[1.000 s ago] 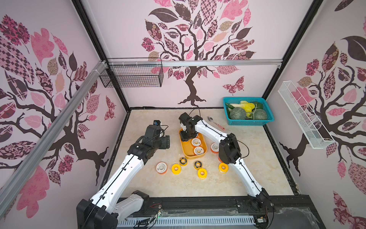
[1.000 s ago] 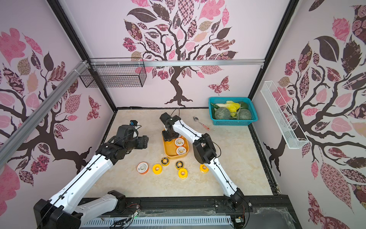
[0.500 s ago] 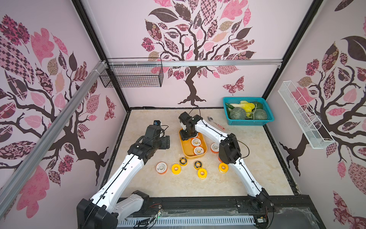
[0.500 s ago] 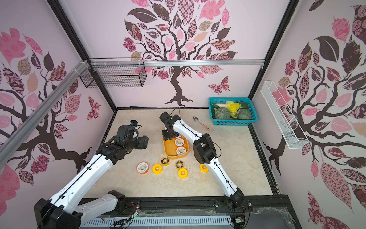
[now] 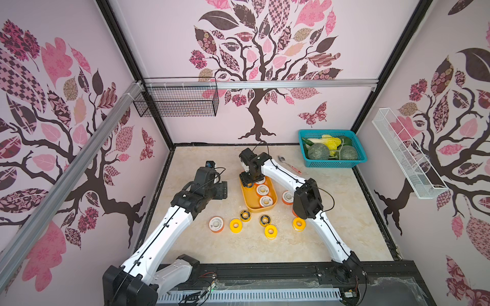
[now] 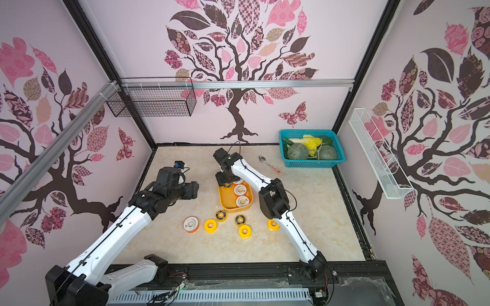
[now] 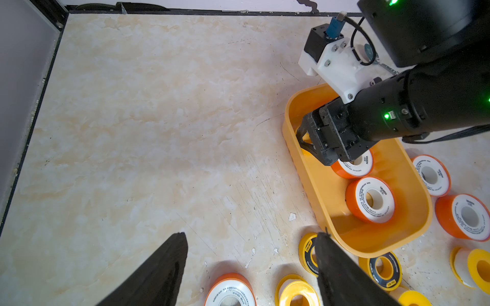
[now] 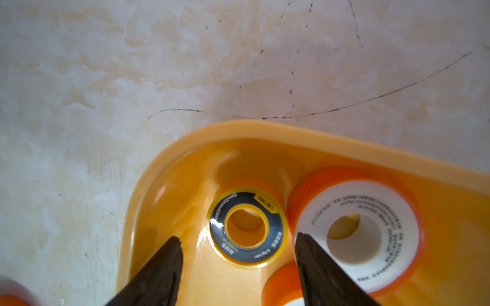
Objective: Put the sealing tape into the storage box
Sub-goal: Place the sealing tape in the storage box.
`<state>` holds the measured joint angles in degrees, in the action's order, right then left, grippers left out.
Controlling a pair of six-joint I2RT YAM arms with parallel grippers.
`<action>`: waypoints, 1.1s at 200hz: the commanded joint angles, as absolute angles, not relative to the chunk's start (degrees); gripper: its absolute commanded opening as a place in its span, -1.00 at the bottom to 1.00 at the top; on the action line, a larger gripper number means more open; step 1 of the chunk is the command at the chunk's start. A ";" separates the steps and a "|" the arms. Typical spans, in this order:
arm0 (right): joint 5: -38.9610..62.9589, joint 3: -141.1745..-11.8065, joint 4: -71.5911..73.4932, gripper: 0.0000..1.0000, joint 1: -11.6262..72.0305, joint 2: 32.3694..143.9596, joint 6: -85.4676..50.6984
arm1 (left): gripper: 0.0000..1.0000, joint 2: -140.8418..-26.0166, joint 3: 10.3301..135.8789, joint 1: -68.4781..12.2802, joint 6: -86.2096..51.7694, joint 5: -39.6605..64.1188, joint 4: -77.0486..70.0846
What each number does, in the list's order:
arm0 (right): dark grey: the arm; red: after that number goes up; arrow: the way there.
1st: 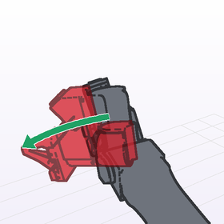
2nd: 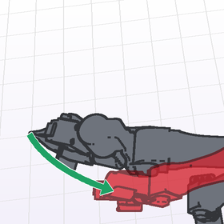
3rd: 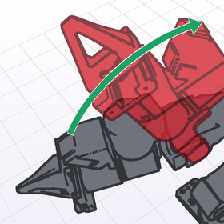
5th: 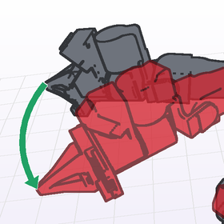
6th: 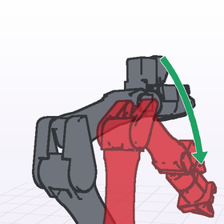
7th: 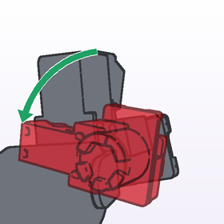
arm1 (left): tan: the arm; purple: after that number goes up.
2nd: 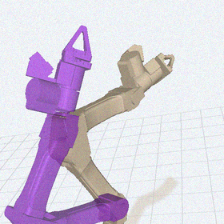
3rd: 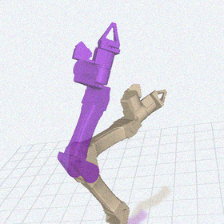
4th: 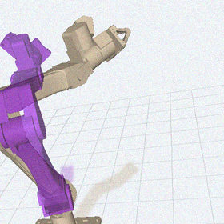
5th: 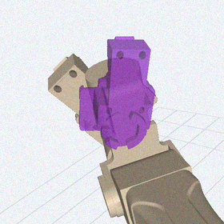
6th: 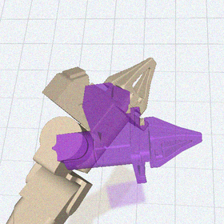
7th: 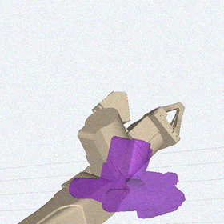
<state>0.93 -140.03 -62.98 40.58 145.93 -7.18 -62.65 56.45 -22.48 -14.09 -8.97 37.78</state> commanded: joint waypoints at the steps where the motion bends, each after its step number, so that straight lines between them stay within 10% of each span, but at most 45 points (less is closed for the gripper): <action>1: 0.52 -140.88 -62.47 0.40 40.45 141.94 -6.42 | 0.62 -63.10 57.51 -22.24 -14.00 -9.32 37.62; 94: 1.95 -134.80 -60.58 -0.55 40.13 139.98 -6.94 | 0.62 -63.03 57.54 -22.24 -13.97 -9.36 37.77; 220: 3.20 -137.61 -61.70 -0.58 40.08 146.02 -7.65 | 0.62 -63.19 57.50 -22.15 -13.89 -9.58 37.79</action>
<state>2.79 -135.35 -61.39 40.29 144.35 -6.87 -62.96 56.45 -22.48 -14.09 -8.97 37.82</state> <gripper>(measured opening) 0.212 0.810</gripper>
